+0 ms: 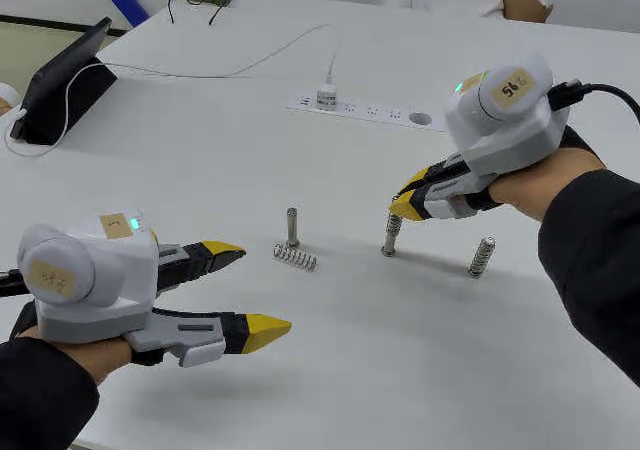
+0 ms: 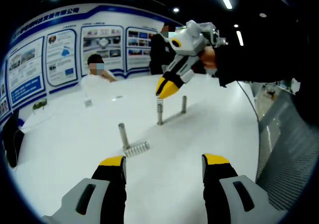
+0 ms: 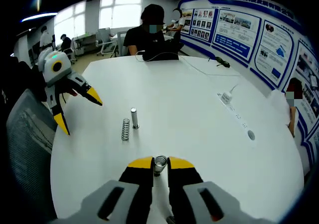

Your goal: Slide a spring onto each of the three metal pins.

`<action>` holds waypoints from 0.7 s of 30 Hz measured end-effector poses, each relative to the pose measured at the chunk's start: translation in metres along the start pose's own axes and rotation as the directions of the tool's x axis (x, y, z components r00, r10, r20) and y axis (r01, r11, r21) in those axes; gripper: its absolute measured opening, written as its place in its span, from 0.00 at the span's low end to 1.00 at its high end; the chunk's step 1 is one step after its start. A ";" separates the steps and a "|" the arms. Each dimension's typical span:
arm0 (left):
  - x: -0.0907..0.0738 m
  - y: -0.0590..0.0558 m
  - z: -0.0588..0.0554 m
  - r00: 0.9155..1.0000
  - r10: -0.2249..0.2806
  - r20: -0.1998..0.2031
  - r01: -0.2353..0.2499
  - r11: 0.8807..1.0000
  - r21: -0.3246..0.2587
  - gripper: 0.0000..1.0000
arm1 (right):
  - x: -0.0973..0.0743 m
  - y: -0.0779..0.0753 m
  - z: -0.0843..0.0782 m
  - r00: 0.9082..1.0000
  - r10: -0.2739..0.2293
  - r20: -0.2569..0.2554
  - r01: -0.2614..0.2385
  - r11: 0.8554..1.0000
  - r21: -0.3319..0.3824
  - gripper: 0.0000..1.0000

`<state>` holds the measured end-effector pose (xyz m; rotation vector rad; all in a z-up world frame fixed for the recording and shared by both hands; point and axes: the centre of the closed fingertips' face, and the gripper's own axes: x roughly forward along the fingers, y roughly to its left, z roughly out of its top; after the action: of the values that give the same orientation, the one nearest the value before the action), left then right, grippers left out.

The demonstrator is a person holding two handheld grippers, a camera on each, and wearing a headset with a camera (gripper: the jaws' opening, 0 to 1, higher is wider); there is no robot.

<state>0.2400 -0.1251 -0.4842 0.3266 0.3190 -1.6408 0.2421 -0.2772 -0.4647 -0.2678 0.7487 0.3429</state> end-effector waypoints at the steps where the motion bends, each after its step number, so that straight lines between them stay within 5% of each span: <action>1: 0.000 0.000 0.000 1.000 0.000 0.000 0.000 1.000 0.000 0.62 | 0.001 0.000 -0.001 1.000 0.000 -0.001 0.000 1.000 0.002 0.12; 21: 0.000 0.002 -0.007 1.000 -0.001 -0.003 0.001 1.000 -0.014 0.62 | 0.018 0.004 -0.018 1.000 0.006 -0.029 -0.005 0.999 0.034 0.12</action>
<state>0.2419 -0.1229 -0.4909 0.3185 0.3333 -1.6385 0.2415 -0.2764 -0.4905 -0.2392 0.7837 0.3315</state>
